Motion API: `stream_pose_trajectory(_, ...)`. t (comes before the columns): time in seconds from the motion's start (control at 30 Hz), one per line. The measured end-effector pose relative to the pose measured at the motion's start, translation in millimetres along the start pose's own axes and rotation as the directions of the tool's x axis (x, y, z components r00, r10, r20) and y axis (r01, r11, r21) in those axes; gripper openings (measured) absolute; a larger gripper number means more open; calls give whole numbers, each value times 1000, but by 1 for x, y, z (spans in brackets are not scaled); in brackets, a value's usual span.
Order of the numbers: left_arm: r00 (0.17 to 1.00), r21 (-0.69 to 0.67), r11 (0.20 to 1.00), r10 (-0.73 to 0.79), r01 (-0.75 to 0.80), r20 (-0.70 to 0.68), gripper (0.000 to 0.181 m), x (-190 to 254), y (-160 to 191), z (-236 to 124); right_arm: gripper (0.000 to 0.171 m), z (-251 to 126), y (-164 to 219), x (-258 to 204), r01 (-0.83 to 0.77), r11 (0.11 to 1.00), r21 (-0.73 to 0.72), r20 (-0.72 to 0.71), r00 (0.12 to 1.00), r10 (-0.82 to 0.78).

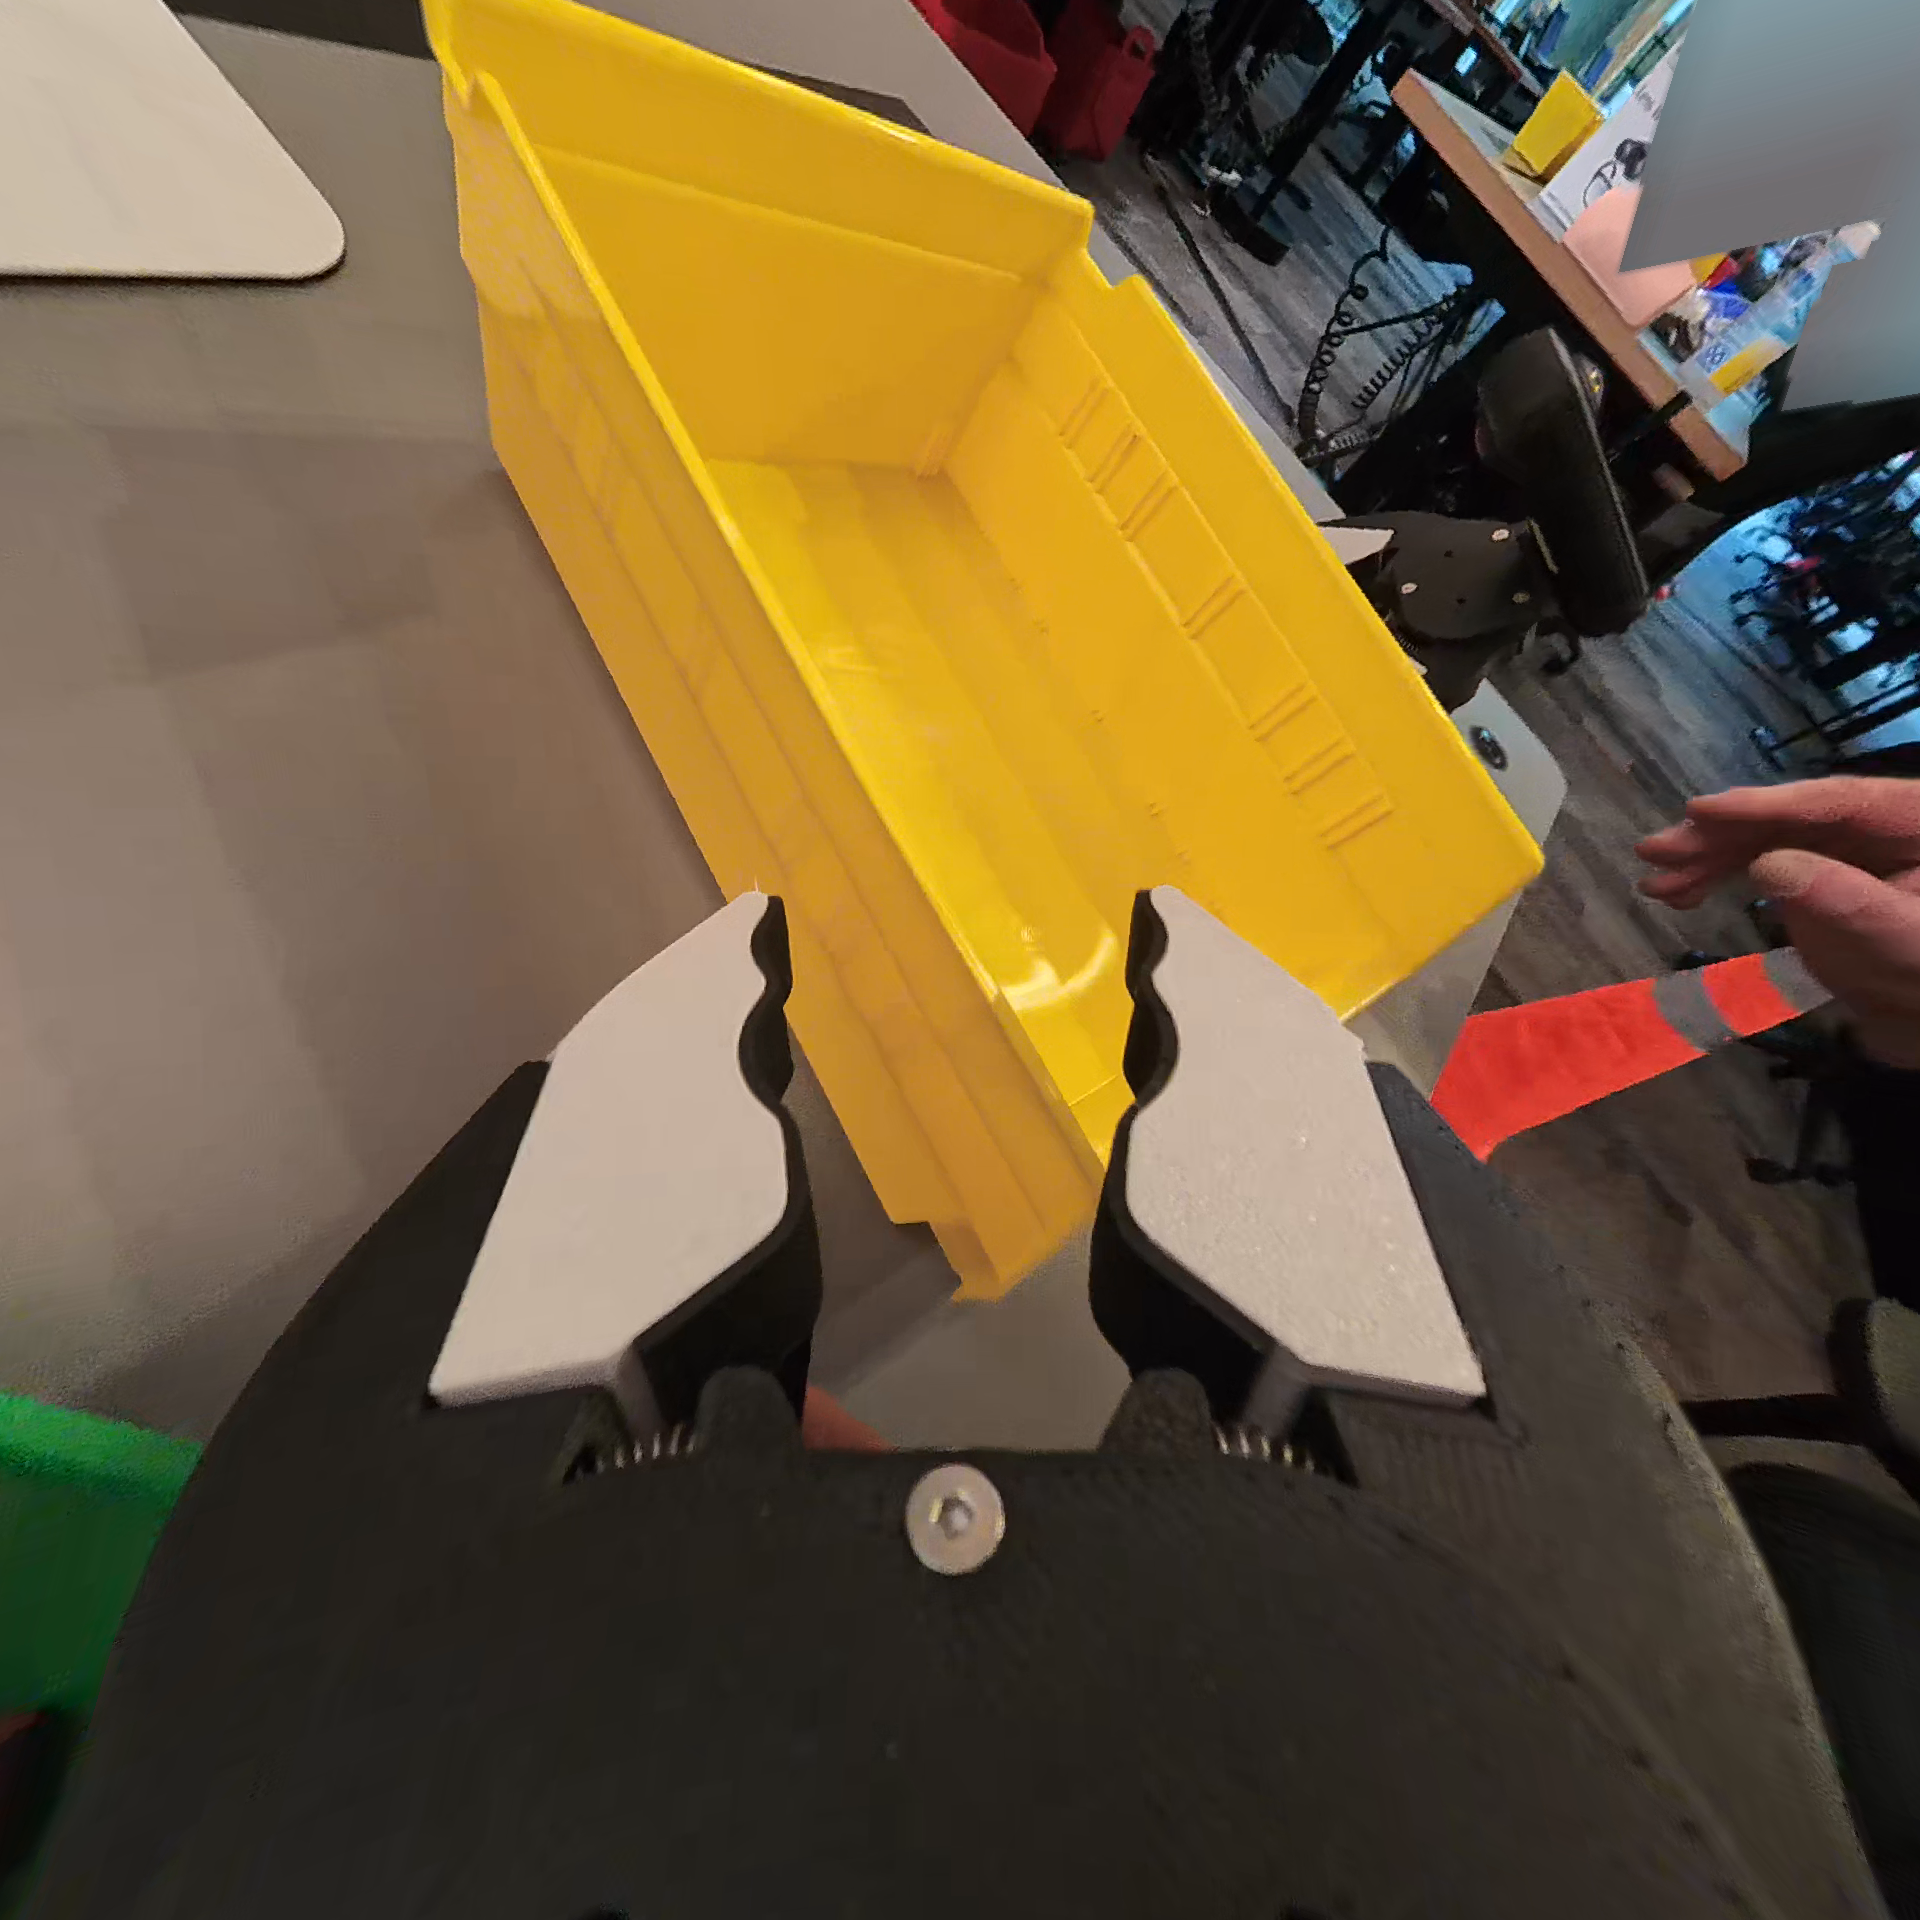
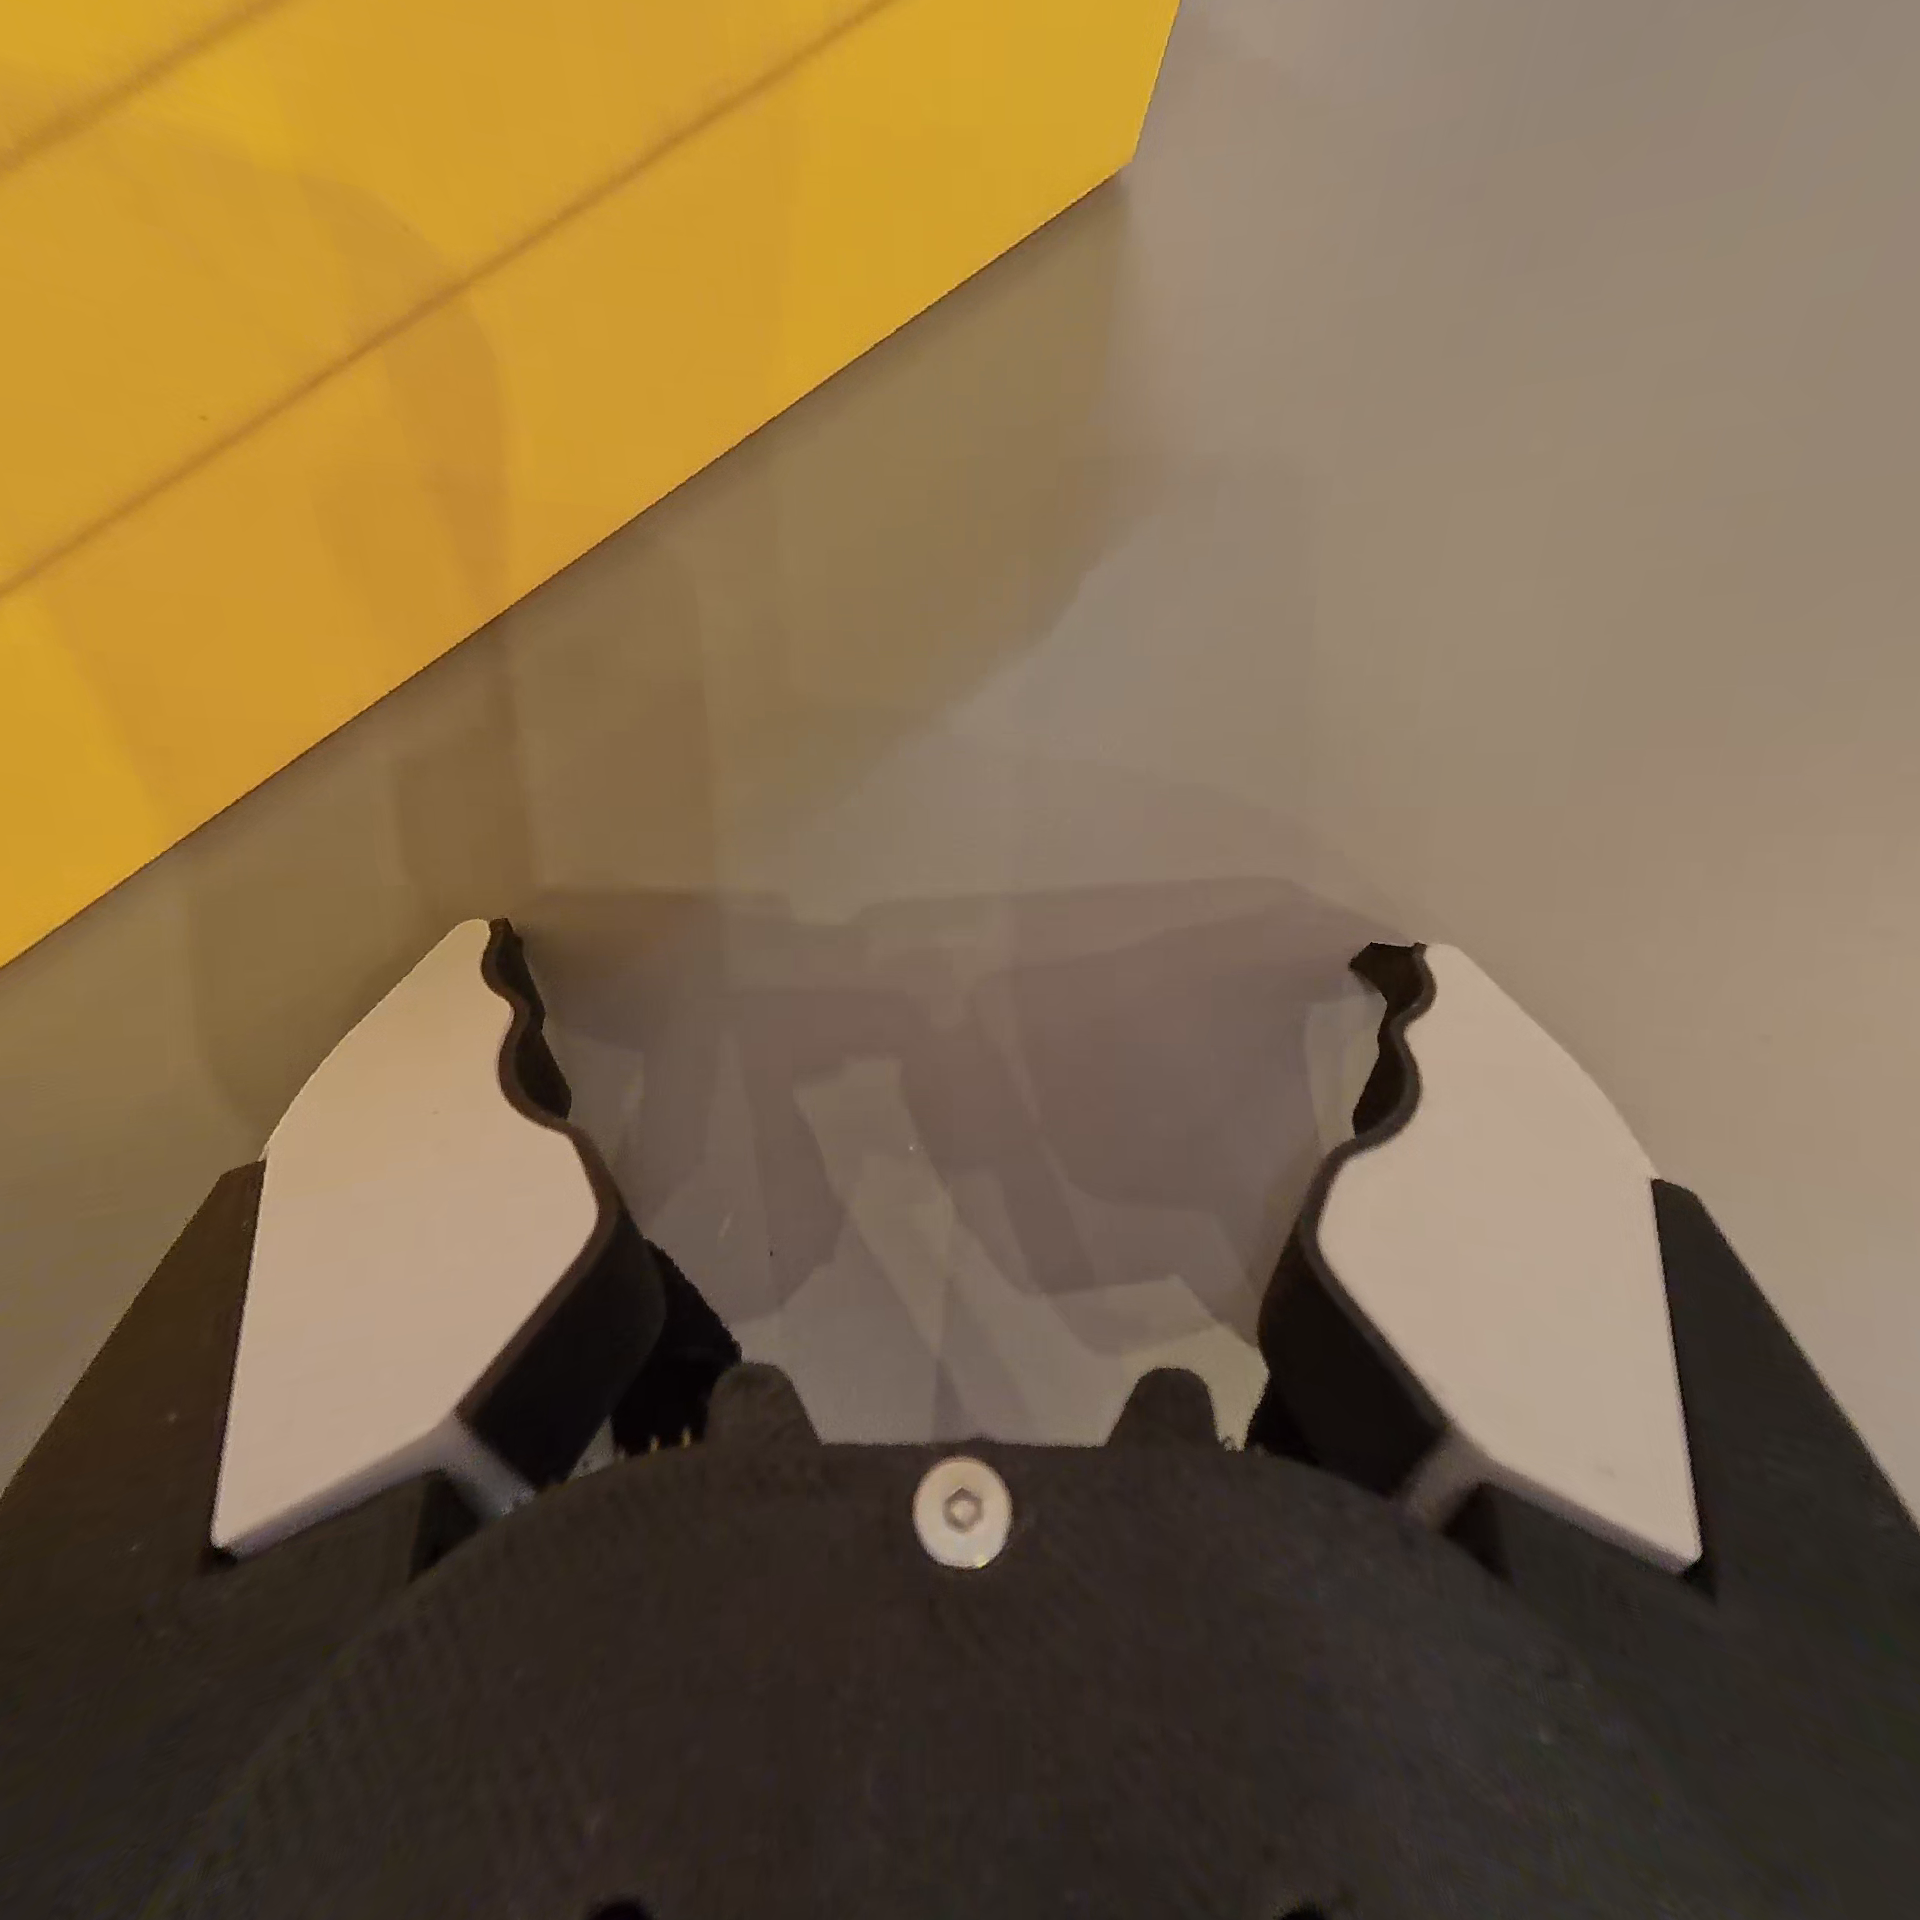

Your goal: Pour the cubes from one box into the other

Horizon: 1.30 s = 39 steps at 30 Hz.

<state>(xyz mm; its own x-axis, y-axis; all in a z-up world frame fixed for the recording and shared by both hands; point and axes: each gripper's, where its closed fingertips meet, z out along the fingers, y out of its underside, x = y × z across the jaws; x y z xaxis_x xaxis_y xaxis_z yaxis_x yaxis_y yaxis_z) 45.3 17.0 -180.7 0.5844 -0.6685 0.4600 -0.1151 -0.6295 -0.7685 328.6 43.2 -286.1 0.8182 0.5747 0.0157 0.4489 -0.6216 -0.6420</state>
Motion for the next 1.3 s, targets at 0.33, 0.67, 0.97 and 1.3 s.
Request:
stream_pose_trajectory(0.33,983,8,993,112,-115,142,64,8,33,-16,142,0,0,0,0,1000,0,0,1000,0)
stream_pose_trajectory(0.67,962,-4,989,147,-150,232,63,30,57,-25,142,0,-1,0,0,1000,0,0,1000,0)
stream_pose_trajectory(0.97,947,12,981,186,-196,261,62,44,49,-40,142,0,-1,0,0,1000,0,0,1000,0)
stream_pose_trajectory(1.3,927,16,970,227,-243,297,68,25,62,-79,142,0,-1,0,0,1000,0,0,1000,0)
